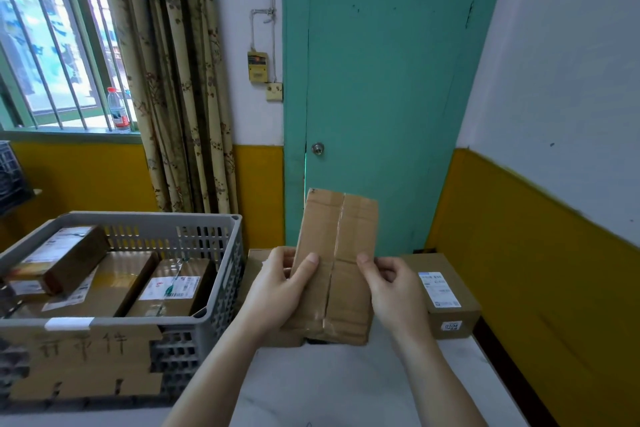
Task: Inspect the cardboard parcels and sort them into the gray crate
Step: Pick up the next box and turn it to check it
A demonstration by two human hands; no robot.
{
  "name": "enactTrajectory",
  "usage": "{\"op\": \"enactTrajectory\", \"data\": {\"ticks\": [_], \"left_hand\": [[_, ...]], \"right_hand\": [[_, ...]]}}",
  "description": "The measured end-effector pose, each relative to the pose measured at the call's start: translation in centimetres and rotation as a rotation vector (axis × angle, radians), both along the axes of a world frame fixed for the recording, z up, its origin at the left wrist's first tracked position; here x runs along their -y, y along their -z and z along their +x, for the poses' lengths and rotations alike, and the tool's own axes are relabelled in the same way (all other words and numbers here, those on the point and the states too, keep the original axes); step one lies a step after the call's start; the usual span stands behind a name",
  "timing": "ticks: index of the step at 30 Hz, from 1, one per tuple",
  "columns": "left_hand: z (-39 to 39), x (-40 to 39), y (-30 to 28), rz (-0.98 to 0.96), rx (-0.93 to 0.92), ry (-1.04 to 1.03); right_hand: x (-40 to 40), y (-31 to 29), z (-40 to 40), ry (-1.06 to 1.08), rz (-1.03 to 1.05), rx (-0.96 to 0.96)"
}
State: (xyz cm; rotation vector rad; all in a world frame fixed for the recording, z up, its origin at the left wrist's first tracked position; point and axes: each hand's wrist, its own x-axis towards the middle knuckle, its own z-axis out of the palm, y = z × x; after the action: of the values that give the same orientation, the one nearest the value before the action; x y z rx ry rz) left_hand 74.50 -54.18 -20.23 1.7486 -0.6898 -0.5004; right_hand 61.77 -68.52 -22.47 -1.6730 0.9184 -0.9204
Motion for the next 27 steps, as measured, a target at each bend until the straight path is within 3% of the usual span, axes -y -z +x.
{"op": "enactTrajectory", "data": {"ticks": [2, 5, 8, 12, 20, 27], "left_hand": [[0.4, -0.1, -0.5, 0.014, 0.038, 0.007], [0.2, 0.0, -0.5, 0.026, 0.108, 0.057], [0.1, 0.0, 0.1, 0.045, 0.066, 0.056], [0.3, 0.1, -0.1, 0.056, -0.014, -0.014], [0.3, 0.3, 0.3, 0.081, 0.082, -0.032], [0.5, 0.3, 1.0, -0.025, -0.074, -0.015]], "right_hand": [[-0.1, -0.3, 0.0, -0.062, 0.06, 0.003], [-0.1, -0.8, 0.1, -0.106, -0.013, -0.116], [-0.1, -0.9, -0.3, -0.073, -0.064, -0.171], [-0.5, -0.4, -0.4, -0.107, -0.094, -0.184], [-0.9, -0.5, -0.5, -0.102, -0.143, -0.18], [-0.8, -0.8, -0.3, -0.183, 0.085, -0.048]]}}
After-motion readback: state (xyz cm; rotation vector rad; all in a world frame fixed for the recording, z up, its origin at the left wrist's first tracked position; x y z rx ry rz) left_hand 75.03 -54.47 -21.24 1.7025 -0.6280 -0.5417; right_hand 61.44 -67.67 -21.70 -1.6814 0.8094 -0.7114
